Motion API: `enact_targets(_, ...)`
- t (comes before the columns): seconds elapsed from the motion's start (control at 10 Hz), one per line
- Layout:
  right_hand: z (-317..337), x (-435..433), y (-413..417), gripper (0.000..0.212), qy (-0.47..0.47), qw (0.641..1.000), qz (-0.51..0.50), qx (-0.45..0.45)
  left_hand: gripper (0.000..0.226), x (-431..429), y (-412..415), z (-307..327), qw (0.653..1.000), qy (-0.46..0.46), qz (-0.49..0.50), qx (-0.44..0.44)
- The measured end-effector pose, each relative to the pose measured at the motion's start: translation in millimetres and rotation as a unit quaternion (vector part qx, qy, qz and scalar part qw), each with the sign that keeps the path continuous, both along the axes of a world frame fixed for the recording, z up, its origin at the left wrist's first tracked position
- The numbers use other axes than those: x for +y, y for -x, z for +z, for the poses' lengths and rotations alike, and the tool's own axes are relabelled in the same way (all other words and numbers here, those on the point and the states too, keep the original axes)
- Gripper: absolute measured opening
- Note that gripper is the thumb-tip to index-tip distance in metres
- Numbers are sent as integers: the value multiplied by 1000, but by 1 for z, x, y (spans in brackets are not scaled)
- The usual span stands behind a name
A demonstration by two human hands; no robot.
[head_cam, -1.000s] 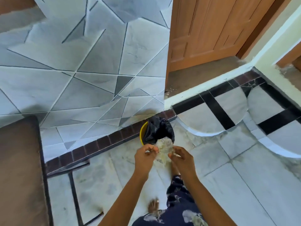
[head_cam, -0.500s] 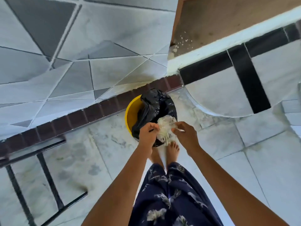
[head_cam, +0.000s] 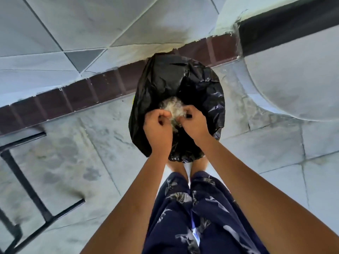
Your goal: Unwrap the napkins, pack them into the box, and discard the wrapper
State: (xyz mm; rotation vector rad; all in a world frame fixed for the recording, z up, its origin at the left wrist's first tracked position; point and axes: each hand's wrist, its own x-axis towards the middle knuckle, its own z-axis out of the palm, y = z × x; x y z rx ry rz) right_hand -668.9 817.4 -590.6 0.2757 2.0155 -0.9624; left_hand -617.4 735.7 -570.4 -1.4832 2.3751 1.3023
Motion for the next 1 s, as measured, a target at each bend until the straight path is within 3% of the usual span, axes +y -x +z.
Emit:
enact_targets(0.1, -25, 6, 10, 39, -35, 998, 42, -7, 29, 9, 17, -31, 996, -34, -44, -76)
enact_targets(0.2, -50, 9, 18, 55, -42, 986, 157, -48, 33, 5, 33, -62, 972, -94, -139, -162)
enact_targets(0.4, -116, 12, 12, 90, -98, 911, 398, -48, 40, -19, 31, -127, 889, -134, -319, -300)
enact_targets(0.5, -133, 11, 13, 92, -138, 876, 461, -45, 43, -26, 24, -141, 877, -185, -324, -304)
enact_targets(0.7, -108, 7, 19, 71, -127, 916, 380, -25, 39, -31, 33, -107, 905, -159, -299, -257)
enact_targets(0.8, -68, 9, 17, 59, -101, 937, 334, 0, 39, -34, 27, -68, 925, -100, -289, -225)
enact_targets(1.0, 62, 30, 4, 54, -17, 975, 209, 74, 48, -37, 8, 52, 963, -128, -184, -148)
